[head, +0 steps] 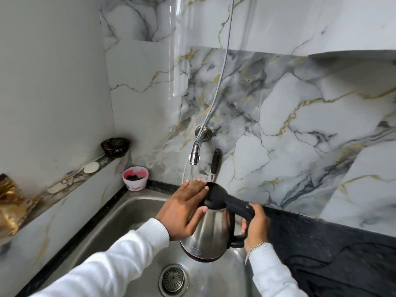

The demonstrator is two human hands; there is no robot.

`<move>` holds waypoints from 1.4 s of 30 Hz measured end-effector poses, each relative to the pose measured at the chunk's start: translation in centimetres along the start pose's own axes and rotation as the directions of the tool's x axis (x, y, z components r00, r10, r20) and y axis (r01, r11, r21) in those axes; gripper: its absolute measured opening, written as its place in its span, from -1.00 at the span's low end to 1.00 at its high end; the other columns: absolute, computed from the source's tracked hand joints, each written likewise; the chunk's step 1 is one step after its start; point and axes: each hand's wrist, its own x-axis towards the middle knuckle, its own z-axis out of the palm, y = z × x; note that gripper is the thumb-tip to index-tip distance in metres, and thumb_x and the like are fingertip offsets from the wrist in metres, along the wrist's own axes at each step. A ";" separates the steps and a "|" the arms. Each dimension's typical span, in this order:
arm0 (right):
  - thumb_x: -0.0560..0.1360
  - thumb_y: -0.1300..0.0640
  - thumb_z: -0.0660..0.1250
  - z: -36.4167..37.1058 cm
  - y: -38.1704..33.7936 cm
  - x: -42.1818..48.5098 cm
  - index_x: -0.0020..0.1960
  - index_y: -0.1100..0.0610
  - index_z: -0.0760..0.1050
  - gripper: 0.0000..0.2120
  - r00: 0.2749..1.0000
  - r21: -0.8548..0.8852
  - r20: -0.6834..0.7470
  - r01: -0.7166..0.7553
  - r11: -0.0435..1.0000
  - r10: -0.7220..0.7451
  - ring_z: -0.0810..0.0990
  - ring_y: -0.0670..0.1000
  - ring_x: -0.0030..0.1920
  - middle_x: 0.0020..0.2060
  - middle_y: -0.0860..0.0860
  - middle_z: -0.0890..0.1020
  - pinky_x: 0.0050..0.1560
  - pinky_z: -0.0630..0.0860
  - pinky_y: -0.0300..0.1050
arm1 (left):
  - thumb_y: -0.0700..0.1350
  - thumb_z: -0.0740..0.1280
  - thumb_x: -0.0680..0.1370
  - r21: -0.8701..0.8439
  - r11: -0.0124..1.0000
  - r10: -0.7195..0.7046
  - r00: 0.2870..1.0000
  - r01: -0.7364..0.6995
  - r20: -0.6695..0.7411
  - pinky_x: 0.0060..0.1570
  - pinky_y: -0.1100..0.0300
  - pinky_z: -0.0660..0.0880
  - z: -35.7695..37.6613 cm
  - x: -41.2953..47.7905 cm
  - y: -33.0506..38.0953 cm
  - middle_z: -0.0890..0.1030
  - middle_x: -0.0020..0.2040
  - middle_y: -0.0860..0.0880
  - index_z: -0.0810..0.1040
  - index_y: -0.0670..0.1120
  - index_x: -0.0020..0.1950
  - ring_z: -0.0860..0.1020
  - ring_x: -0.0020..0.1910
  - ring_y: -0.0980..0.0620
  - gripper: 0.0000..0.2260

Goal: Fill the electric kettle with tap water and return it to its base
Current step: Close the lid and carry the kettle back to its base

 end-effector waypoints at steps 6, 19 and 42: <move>0.26 0.00 0.32 -2.3 -1.9 -2.4 -0.52 0.13 0.43 -0.73 1.000 0.021 0.012 0.029 0.999 -0.029 0.24 -0.01 -0.67 -0.68 0.03 0.33 -0.58 0.12 -0.26 | 0.05 0.13 0.56 -0.057 0.998 0.010 1.000 -0.009 0.007 0.55 0.00 0.05 -0.1 -2.6 2.8 0.31 0.50 -0.14 0.27 -0.18 0.47 0.17 0.54 -0.02 -0.47; 0.42 0.10 0.27 -11.1 -5.4 -4.8 -0.48 0.18 0.36 -0.67 0.998 0.049 -0.005 0.065 0.997 -0.065 0.20 0.00 -0.68 -0.69 0.01 0.33 -0.61 0.06 -0.20 | 0.14 0.17 0.57 -0.793 0.413 -0.586 0.797 0.448 0.145 0.36 0.10 0.34 5.9 -5.7 10.4 0.60 0.06 0.33 0.52 0.40 0.08 0.51 0.16 0.23 -0.80; 0.35 0.05 0.23 -36.1 -10.8 -1.7 -0.45 0.16 0.31 -0.73 0.947 0.018 -0.308 0.106 0.994 -0.095 0.22 0.01 -0.64 -0.68 0.01 0.32 -0.52 0.09 -0.07 | -0.20 0.12 0.43 -0.823 0.219 -0.299 0.839 0.525 0.455 0.11 -0.05 0.42 19.0 1.6 28.1 0.62 -0.08 0.21 0.62 0.18 0.02 0.47 -0.02 0.02 -0.61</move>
